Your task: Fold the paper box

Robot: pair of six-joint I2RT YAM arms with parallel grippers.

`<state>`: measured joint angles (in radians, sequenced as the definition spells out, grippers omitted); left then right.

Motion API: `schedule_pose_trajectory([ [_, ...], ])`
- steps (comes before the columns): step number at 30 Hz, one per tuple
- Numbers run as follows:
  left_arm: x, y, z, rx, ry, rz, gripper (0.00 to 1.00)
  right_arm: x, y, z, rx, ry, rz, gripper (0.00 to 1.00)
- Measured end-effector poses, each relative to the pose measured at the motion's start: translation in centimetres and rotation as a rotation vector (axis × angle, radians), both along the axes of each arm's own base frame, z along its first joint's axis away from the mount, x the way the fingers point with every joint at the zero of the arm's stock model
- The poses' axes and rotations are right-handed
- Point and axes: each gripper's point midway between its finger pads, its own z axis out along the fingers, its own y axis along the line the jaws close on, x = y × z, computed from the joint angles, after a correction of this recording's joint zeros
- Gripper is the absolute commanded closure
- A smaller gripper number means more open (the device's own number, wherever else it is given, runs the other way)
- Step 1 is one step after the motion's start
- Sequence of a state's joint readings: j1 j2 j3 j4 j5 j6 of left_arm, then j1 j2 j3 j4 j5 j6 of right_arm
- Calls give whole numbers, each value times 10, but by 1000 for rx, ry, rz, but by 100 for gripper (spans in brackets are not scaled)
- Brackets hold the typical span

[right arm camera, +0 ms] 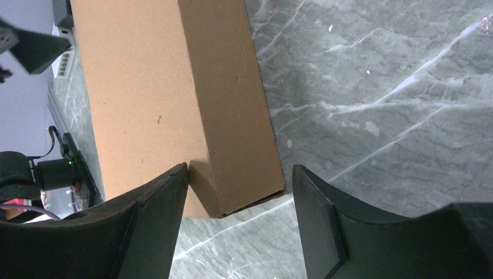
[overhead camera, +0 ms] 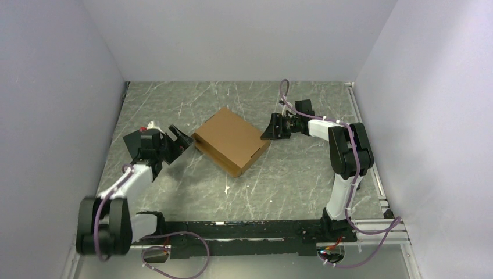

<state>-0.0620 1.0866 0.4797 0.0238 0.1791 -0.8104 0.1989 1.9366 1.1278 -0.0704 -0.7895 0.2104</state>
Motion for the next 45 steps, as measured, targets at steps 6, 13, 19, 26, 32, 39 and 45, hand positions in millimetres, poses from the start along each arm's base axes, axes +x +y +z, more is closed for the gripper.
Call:
schedule_pose_trajectory([
  [6,36,-4,-30,-140,51,-44,0,0,0,0,0,-1,1,32],
  [13,72,-15,-37,-196,35,-100,6,0,1,0,0,1,3,32],
  [19,98,-16,-39,-201,30,-108,29,-1,2,0,-1,3,6,32],
  [26,104,-20,-37,-223,27,-136,56,-1,2,-1,0,6,8,32],
  [32,106,-24,-31,-235,18,-149,67,-1,3,-1,1,9,10,32],
  [39,102,-22,-30,-224,55,-129,66,-1,3,-1,-8,3,17,30],
  [45,92,-21,-29,-199,68,-138,69,1,1,1,-49,-42,45,22],
])
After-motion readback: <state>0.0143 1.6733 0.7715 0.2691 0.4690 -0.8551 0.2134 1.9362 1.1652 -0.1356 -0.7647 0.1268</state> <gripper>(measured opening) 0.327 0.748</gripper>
